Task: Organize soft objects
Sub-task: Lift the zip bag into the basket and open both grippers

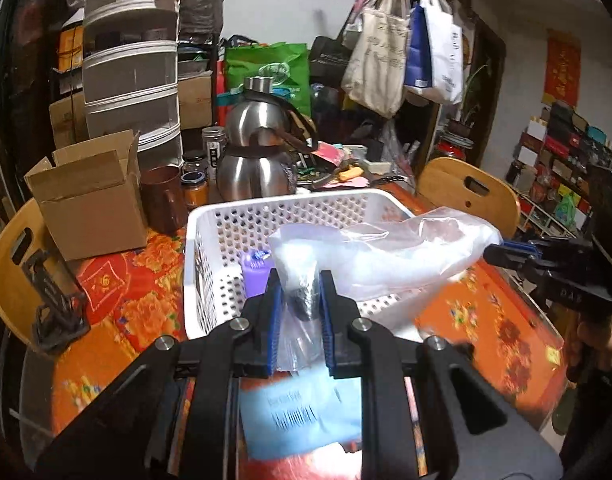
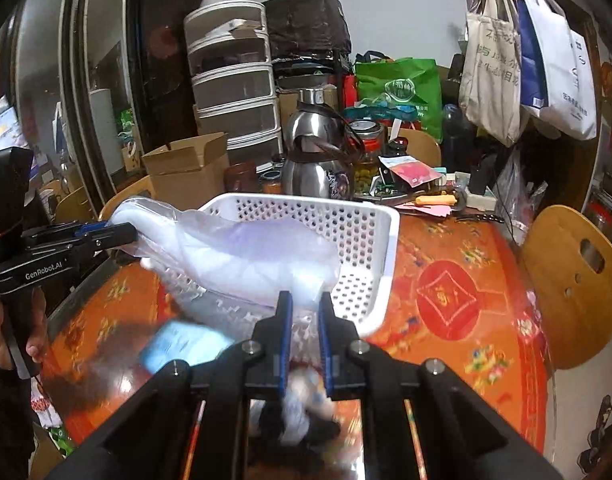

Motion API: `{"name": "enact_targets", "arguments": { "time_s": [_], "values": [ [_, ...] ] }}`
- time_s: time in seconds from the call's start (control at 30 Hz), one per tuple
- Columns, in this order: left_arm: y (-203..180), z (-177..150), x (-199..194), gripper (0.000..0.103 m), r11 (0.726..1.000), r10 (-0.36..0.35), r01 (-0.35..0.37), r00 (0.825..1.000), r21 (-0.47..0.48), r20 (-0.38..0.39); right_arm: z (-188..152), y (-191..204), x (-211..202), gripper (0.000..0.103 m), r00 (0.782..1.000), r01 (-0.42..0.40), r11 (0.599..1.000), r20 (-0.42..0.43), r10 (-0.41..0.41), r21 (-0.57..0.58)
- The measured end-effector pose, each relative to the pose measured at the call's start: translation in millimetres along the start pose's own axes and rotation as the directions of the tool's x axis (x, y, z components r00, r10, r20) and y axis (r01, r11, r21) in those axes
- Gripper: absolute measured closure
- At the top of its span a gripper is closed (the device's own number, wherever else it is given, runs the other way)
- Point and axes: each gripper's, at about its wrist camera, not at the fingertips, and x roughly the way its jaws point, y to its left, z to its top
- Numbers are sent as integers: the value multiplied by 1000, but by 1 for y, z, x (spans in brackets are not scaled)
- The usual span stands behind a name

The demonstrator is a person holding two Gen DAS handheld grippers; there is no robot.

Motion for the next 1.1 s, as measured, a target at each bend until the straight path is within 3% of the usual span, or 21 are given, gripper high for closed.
{"name": "enact_targets", "arguments": {
  "time_s": [0.27,0.57,0.67,0.7,0.73,0.8,1.1],
  "values": [
    [17,34,75,88,998,57,-60,994,-28,-91,30,-14,57,92,996,35,999,-78,-35,6],
    [27,30,115,84,994,87,-95,986,-51,-142,30,-16,92,92,993,39,999,-112,-41,-15],
    [30,25,123,55,987,152,-159,977,-33,-151,26,-14,97,80,991,65,997,-115,-68,-32],
    [31,23,123,40,985,161,-167,976,-33,-145,24,-15,97,67,991,67,998,-113,-69,-22],
    [34,20,122,35,986,154,-161,979,-40,-137,21,-16,94,45,992,68,998,-103,-69,-9],
    [39,15,118,33,987,139,-147,982,-58,-127,18,-16,90,21,991,94,995,-91,-96,-17],
    [43,2,96,28,987,144,-152,982,-57,-125,5,-27,80,20,988,116,993,-108,-114,11]
  ]
}}
